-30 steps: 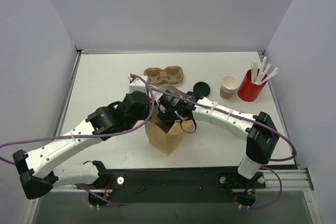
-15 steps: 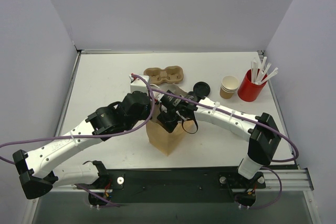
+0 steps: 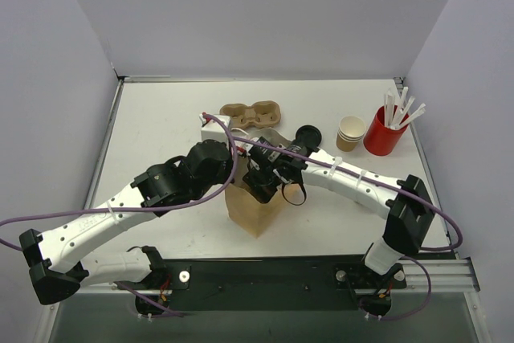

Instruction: Pack the takeout coffee

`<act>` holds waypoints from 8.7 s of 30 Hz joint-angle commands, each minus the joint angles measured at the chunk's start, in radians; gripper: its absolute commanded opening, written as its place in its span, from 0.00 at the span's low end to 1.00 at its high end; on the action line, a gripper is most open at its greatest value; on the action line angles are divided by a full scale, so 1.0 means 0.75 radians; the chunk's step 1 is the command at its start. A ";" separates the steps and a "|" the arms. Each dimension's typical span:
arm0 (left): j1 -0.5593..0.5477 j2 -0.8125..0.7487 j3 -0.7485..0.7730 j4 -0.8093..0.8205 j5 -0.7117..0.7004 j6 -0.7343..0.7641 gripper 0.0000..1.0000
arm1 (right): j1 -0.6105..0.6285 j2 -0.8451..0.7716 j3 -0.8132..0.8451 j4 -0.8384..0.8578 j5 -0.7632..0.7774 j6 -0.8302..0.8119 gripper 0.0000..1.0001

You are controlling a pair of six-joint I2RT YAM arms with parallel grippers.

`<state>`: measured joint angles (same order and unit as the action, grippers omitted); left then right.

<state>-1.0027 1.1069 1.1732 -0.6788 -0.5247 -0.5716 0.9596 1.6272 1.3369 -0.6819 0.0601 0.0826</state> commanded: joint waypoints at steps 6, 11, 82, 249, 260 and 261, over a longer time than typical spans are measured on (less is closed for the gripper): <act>-0.027 0.013 0.047 0.050 0.074 0.022 0.00 | -0.007 -0.130 0.034 -0.007 0.108 0.031 0.77; -0.029 0.032 0.047 0.040 0.106 0.032 0.00 | -0.007 -0.132 0.081 -0.007 0.114 0.041 0.78; -0.027 0.093 0.084 0.069 0.145 0.030 0.00 | -0.195 -0.380 -0.048 1.056 0.266 0.608 0.90; 0.232 0.402 0.499 -0.383 0.333 0.040 0.00 | -0.251 0.074 0.842 -0.439 0.067 0.696 0.43; 0.235 0.361 0.467 -0.326 0.321 -0.038 0.00 | -0.247 -0.087 0.776 -0.283 -0.049 0.788 0.52; 0.235 0.359 0.467 -0.326 0.321 -0.040 0.00 | -0.245 -0.098 0.762 -0.267 -0.053 0.792 0.52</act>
<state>-0.8318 1.4239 1.5261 -0.9771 -0.2859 -0.5690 0.7776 1.6024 1.9312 -0.9344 0.0448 0.6399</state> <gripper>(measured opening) 0.028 0.515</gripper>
